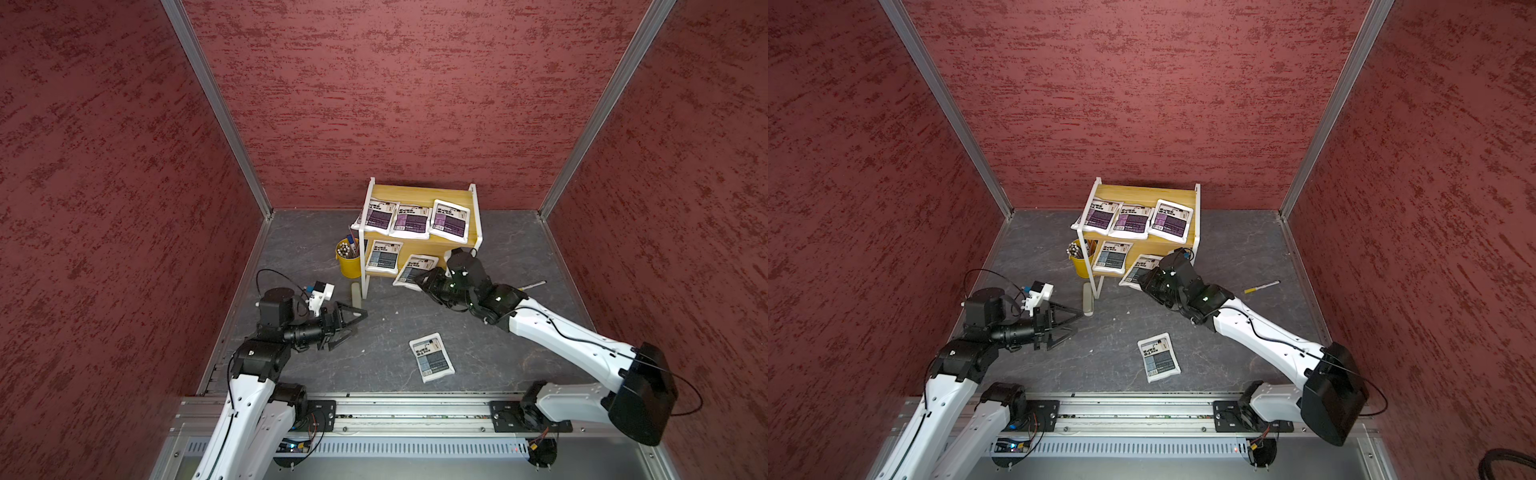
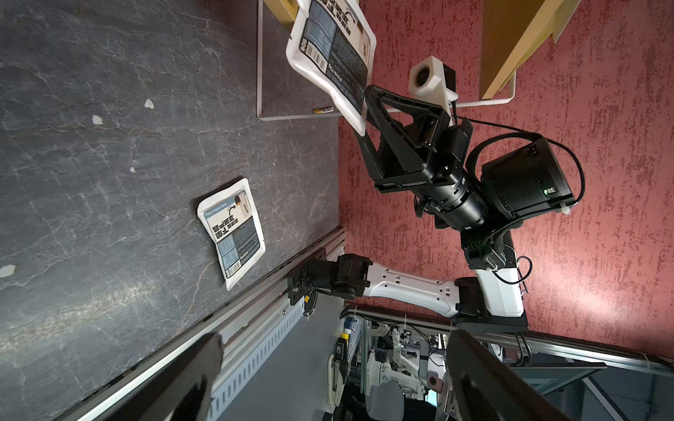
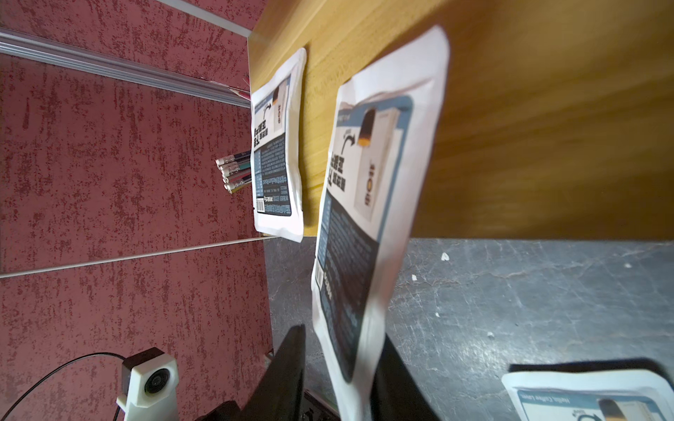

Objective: Place the bagged coffee beans on the shelf by color
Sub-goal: Place the bagged coffee beans on the shelf.

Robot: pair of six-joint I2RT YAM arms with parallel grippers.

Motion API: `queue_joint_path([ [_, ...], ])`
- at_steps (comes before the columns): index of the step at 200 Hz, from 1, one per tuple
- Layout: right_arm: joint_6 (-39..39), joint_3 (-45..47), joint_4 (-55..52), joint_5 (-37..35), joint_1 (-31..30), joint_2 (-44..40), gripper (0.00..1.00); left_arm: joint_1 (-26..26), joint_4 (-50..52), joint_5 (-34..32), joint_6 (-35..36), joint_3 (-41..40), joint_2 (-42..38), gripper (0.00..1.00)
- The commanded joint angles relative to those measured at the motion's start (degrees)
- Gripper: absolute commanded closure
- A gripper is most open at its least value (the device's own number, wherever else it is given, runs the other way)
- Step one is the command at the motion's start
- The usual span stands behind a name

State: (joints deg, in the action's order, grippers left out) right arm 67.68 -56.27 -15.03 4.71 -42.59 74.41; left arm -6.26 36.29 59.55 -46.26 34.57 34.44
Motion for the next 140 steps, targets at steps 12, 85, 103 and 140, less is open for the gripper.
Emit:
queue_joint_path([
  [12,0.6,-0.14,-1.26,-2.89,0.14,-0.69,0.84,0.5,-1.06,0.48,0.12,-0.78,-0.33,0.0],
  [85,-3.29,-6.53,-2.9,-4.95,0.32,4.99,0.89,0.56,-0.35,0.57,0.55,-0.77,-0.25,0.0],
  [103,-4.35,-8.41,-3.88,-5.21,0.61,6.24,0.85,0.72,0.0,0.56,0.81,-0.9,-0.25,0.0],
  [140,-4.98,-9.91,-6.36,-5.73,0.63,6.08,0.6,0.77,0.02,0.52,0.9,-1.08,-0.51,0.0],
])
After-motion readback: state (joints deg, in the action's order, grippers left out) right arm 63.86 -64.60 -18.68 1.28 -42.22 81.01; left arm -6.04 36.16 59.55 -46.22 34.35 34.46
